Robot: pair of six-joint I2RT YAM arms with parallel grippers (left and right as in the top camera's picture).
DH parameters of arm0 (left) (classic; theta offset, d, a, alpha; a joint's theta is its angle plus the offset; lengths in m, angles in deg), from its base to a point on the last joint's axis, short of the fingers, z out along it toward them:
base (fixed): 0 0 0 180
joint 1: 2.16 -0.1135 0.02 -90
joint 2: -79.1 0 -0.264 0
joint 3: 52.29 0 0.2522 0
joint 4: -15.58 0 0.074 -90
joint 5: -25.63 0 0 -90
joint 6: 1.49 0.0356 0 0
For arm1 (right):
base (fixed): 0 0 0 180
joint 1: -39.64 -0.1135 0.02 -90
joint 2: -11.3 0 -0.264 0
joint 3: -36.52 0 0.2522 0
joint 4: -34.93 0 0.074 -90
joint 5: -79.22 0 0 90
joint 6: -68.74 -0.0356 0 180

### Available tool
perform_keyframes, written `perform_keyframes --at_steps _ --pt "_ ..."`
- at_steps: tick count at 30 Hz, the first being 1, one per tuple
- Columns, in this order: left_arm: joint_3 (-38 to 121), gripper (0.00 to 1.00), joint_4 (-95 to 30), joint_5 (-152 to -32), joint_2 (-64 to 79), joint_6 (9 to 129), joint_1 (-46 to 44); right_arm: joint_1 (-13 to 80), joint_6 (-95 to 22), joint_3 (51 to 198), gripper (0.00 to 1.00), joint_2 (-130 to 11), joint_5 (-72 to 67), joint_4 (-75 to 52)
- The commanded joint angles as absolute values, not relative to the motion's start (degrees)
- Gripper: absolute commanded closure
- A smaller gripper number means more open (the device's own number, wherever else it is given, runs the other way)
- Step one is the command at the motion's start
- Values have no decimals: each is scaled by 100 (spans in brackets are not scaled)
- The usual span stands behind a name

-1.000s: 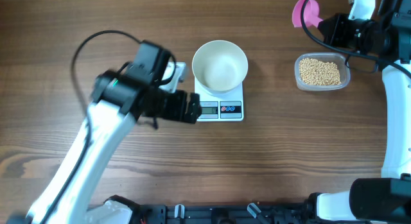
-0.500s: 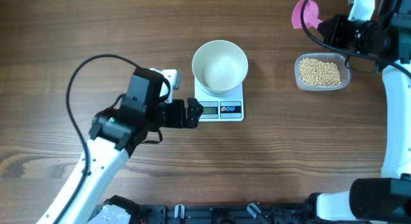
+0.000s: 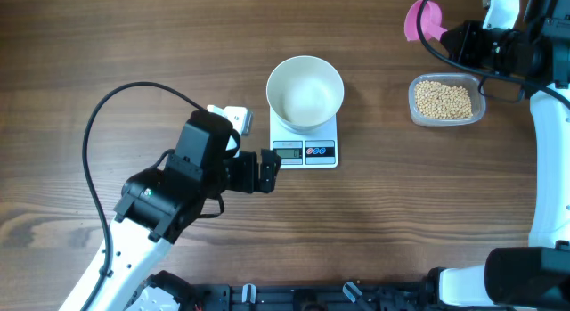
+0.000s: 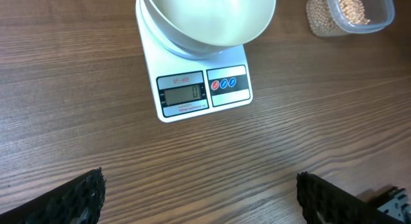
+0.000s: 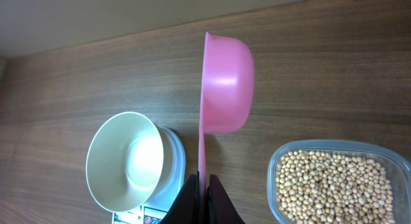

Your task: Scoop item into bowl and weigh 150g on scale

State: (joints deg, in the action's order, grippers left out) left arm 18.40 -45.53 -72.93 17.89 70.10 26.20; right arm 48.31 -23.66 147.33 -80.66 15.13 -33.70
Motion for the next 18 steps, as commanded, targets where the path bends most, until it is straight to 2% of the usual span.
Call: perform_keyframes --at_steps 1,7,13,16,18 --pt "1750 0 -4533 -6991 1703 6870 2692 4818 -2449 14740 96 -8116 1563 -3376" --pt "1750 0 -4555 -6814 1706 6876 2692 4818 -2442 14740 96 -8116 1561 -3398" --pt "1750 0 -4551 -7230 1706 7182 2664 4818 -2431 14740 96 -8116 1561 -3398" --pt "1750 0 -4522 -7951 1706 7484 2251 4818 -2429 14740 96 -8116 1561 -3398" --pt "1750 0 -4551 -7960 1706 7482 2119 4818 -2431 14740 96 -8116 1561 -3398"
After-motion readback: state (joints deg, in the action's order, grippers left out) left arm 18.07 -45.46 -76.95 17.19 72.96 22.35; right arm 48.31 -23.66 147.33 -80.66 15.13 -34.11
